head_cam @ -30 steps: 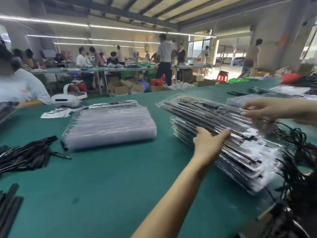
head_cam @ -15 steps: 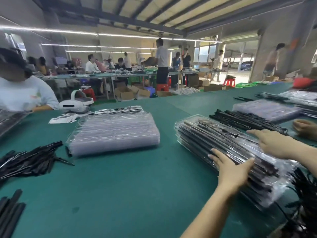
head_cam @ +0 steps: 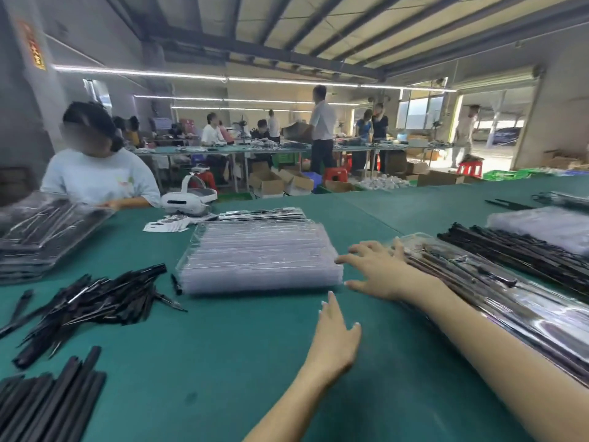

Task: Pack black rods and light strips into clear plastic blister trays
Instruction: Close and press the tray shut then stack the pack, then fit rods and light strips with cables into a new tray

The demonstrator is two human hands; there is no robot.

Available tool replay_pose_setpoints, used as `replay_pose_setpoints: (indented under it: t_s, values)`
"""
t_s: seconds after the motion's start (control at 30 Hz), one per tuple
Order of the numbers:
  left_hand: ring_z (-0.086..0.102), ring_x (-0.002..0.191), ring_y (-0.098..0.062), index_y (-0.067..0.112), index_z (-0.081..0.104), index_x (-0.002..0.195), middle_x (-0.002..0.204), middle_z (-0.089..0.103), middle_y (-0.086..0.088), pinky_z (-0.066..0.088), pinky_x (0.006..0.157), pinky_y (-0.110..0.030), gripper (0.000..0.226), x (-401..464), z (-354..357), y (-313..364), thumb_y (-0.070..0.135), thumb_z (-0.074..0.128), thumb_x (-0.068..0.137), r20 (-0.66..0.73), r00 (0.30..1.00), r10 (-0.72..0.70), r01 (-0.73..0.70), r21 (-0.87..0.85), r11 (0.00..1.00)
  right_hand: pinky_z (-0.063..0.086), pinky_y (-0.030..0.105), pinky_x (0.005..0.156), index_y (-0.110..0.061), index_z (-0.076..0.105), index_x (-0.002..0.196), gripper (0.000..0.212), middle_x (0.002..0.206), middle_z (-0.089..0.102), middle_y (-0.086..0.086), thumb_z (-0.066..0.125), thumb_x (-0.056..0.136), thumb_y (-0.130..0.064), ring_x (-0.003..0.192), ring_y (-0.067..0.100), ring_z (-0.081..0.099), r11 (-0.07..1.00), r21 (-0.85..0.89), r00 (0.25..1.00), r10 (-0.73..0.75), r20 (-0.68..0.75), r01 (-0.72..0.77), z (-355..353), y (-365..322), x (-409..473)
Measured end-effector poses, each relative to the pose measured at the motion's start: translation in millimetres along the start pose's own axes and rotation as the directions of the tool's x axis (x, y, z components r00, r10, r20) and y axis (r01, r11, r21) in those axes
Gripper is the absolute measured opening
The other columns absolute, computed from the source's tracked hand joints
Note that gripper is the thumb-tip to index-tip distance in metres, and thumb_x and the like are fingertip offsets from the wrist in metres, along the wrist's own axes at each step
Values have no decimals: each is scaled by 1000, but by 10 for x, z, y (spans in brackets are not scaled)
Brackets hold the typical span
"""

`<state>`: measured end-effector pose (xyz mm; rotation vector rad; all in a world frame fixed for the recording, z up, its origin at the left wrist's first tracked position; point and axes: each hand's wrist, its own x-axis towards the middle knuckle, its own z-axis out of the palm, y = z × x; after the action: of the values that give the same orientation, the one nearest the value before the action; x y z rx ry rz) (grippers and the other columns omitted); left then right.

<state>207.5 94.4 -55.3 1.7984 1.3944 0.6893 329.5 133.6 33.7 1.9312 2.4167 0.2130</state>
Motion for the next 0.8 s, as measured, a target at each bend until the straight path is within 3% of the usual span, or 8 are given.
replay_pose_setpoints:
  t_s: [0.17, 0.3, 0.43, 0.53, 0.63, 0.8]
  values:
    - [-4, 148, -19, 11, -16, 150, 160, -13, -10, 4, 118, -35, 72, 89, -690, -789, 19, 35, 101, -255, 967, 7, 71, 295, 953, 19, 54, 113, -28, 28, 148, 54, 155, 27, -3, 42, 98, -46, 141, 20, 24, 982, 145, 992, -126, 18, 122, 245, -735, 727]
    - [-14, 147, -24, 15, -23, 147, 156, -26, -8, -2, 119, -38, 73, 174, -1010, -1272, 23, 33, 101, -344, 939, 10, 176, 507, 844, 28, 49, 110, -19, 28, 147, 52, 156, 23, 3, 37, 101, -41, 140, 25, 27, 979, 124, 987, -162, -17, 163, 392, -1214, 1182]
    - [-33, 138, -27, 17, -34, 137, 146, -40, -1, -14, 115, -43, 74, 322, -1276, -1550, 28, 29, 100, -382, 918, 106, 200, 676, 709, 37, 44, 102, -20, 44, 137, 39, 143, 46, 5, 35, 103, -36, 129, 28, 43, 975, 167, 989, -143, -38, 148, 527, -1438, 1467]
    - [-31, 139, -22, 21, -35, 134, 147, -38, 3, -18, 113, -45, 71, 450, -1396, -1615, 29, 28, 101, -360, 924, 130, 181, 710, 680, 44, 36, 90, -23, 57, 126, 30, 126, 61, 8, 39, 103, -31, 116, 28, 54, 952, 281, 990, -98, -98, 122, 558, -1433, 1587]
    - [-32, 137, -16, 22, -33, 138, 146, -40, 4, -20, 112, -46, 73, 547, -1368, -1670, 29, 29, 100, -385, 911, 148, 180, 695, 696, 46, 33, 89, -27, 62, 121, 27, 123, 65, 3, 44, 101, -30, 113, 26, 57, 940, 320, 990, -84, -112, 116, 552, -1379, 1680]
    - [-34, 136, -6, 29, -32, 140, 146, -41, 13, -17, 115, -44, 83, 591, -1312, -1725, 29, 37, 95, -438, 885, 155, 169, 614, 771, 36, 29, 72, -17, 65, 108, 21, 111, 67, 10, 46, 98, -17, 103, 30, 58, 946, 306, 981, -56, -184, 112, 597, -1411, 1773]
